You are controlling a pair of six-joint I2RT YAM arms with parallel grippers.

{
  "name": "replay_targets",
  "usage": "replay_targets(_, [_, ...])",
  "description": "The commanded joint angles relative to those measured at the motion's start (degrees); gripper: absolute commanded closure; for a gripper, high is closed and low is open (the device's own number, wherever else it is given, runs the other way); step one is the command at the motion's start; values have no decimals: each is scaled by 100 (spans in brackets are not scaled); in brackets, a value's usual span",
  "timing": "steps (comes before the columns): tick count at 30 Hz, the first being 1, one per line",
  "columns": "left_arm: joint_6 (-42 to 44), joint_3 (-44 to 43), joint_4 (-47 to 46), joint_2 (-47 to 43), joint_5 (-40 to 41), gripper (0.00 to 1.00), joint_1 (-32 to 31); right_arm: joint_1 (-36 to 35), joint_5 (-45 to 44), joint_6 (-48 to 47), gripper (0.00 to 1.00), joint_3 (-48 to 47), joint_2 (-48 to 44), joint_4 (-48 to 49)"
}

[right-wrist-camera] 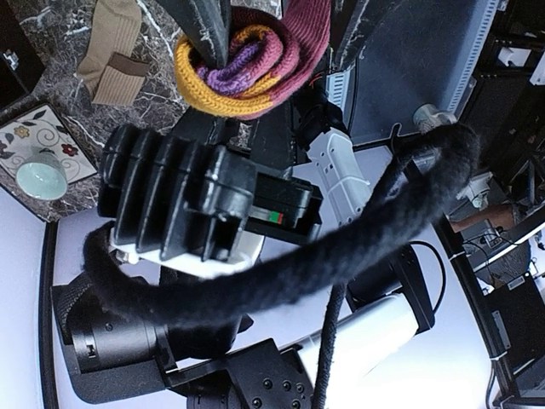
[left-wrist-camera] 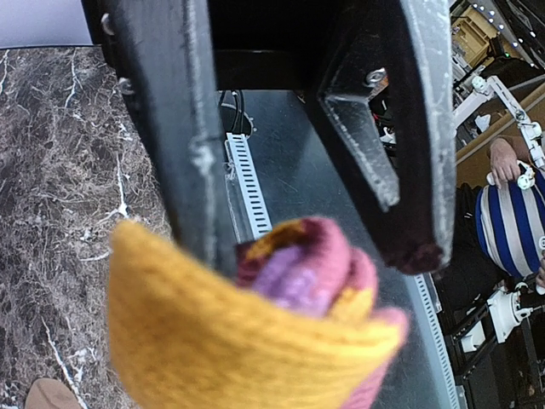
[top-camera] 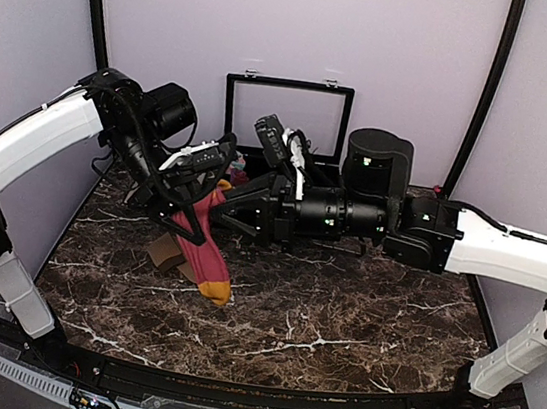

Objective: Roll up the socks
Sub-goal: Roll the sock.

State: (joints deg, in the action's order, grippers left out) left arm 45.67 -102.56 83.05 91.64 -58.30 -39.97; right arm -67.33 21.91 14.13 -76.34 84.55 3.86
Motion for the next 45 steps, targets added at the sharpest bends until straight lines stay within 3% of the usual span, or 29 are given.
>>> replay_targets(1, [86, -27, 80, -197, -318, 100, 15, -87, -310, -301, 61, -252, 45, -258])
replay_targets(4, [81, -10, 87, -225, -354, 100, 11, -82, -528, -573, 59, -362, 42, -488])
replay_targets(14, [45, 2, 85, -334, -452, 100, 15, -66, -1072, -1844, 40, -895, -75, -1652])
replay_targets(18, [-25, -18, -19, -275, -79, 100, 15, 102, -559, -1237, 26, -646, -413, -943])
replay_targets(24, [-850, 177, -1315, -493, 1111, 100, 18, -258, -1736, -262, 21, -322, -356, -87])
replay_targets(28, [-1019, 172, -1558, -569, 1247, 100, 23, -483, -2101, -126, 22, -224, -70, -309])
replay_targets(36, [-547, 82, -830, -444, 731, 100, 16, -503, -2359, -5, 33, 21, -32, 239])
replay_targets(45, [-282, 64, -433, -427, 522, 100, 19, -501, -3764, -82, 28, -435, 340, -596])
